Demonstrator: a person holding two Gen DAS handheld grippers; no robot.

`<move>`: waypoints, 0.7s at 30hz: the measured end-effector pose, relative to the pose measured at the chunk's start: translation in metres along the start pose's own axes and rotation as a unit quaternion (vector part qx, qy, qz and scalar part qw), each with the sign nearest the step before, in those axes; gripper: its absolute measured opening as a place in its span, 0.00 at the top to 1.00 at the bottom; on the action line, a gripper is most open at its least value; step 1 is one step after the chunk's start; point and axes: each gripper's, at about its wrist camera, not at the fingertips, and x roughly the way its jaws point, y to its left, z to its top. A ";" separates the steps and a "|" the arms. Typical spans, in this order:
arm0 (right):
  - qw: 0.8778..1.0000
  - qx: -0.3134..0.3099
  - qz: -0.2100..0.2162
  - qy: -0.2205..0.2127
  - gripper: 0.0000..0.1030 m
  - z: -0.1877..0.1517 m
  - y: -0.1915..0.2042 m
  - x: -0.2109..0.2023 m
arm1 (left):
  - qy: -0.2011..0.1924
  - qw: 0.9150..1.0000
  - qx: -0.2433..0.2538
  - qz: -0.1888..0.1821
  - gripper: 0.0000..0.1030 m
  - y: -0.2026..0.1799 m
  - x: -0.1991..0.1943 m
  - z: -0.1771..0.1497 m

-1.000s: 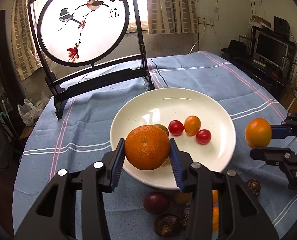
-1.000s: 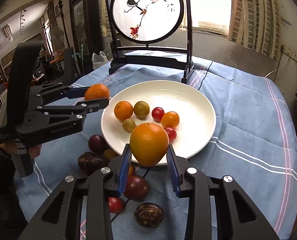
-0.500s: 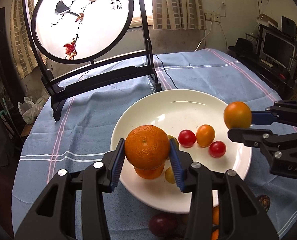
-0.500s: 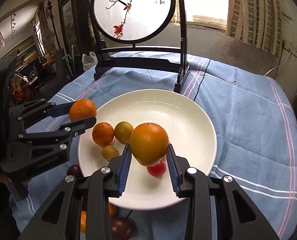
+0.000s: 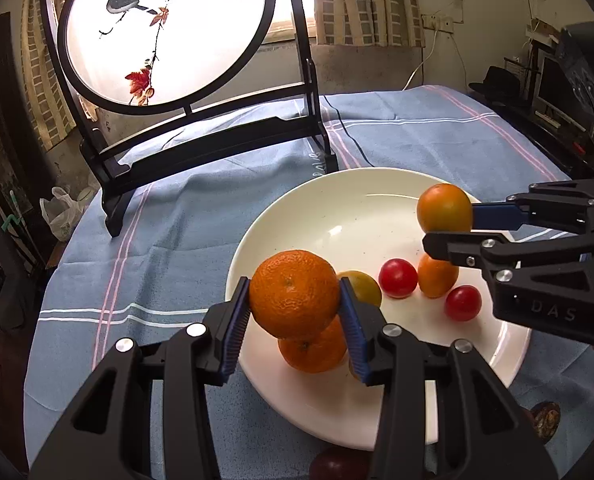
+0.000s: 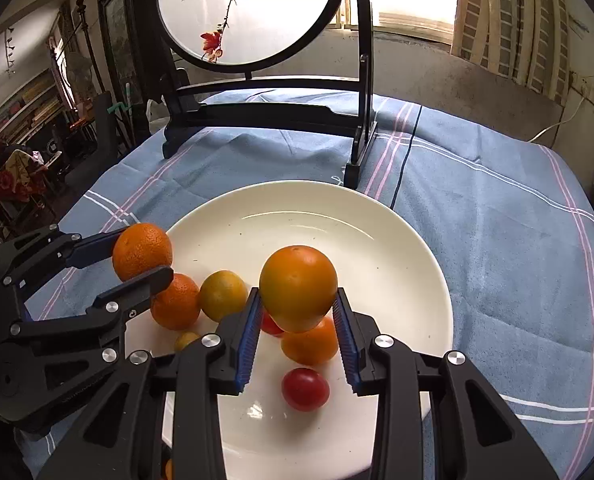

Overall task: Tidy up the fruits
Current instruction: 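Carry both oranges over the white plate and open both tools to release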

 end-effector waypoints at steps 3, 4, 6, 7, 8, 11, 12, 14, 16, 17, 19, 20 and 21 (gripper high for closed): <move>1.000 -0.001 0.003 0.004 0.63 0.002 0.000 0.004 | 0.003 1.000 0.002 0.001 0.59 -0.002 0.003 0.000; 1.000 -0.001 0.004 0.001 0.62 0.002 0.000 0.003 | 0.003 1.000 0.001 0.001 0.58 -0.002 0.004 0.001; 1.000 0.006 0.006 -0.010 0.55 0.002 -0.001 -0.003 | 0.004 1.000 -0.003 0.000 0.57 -0.002 0.005 0.001; 1.000 0.008 0.005 -0.016 0.54 0.002 -0.001 -0.007 | 0.003 1.000 -0.006 0.000 0.57 -0.002 0.005 0.002; 1.000 0.007 0.007 -0.021 0.54 0.001 0.000 -0.012 | 0.000 1.000 -0.007 0.002 0.56 -0.002 0.004 0.002; 0.999 0.000 0.010 -0.030 0.54 -0.005 0.001 -0.026 | -0.014 1.000 -0.010 0.004 0.44 0.000 -0.004 0.004; 0.999 -0.002 0.010 -0.033 0.54 -0.008 0.001 -0.031 | -0.021 1.000 -0.010 0.005 0.40 0.001 -0.008 0.004; 0.999 -0.006 0.014 -0.036 0.53 -0.017 0.002 -0.043 | -0.030 0.999 -0.009 0.005 0.40 0.001 -0.017 0.003; 0.999 -0.012 0.014 -0.042 0.52 -0.028 0.004 -0.057 | -0.034 0.999 -0.010 0.003 0.39 0.002 -0.025 0.000; 0.999 -0.014 0.017 -0.042 0.52 -0.034 0.004 -0.064 | -0.035 0.999 -0.010 0.002 0.39 0.002 -0.029 -0.002; 0.999 -0.024 0.020 -0.044 0.52 -0.049 0.008 -0.081 | -0.038 0.999 -0.007 0.000 0.39 0.003 -0.040 -0.009; 0.998 -0.033 0.024 -0.045 0.51 -0.059 0.011 -0.090 | -0.041 0.999 -0.005 -0.002 0.39 0.004 -0.047 -0.014; 0.998 -0.041 0.026 -0.044 0.48 -0.068 0.013 -0.098 | -0.043 0.999 -0.004 -0.004 0.38 0.005 -0.053 -0.019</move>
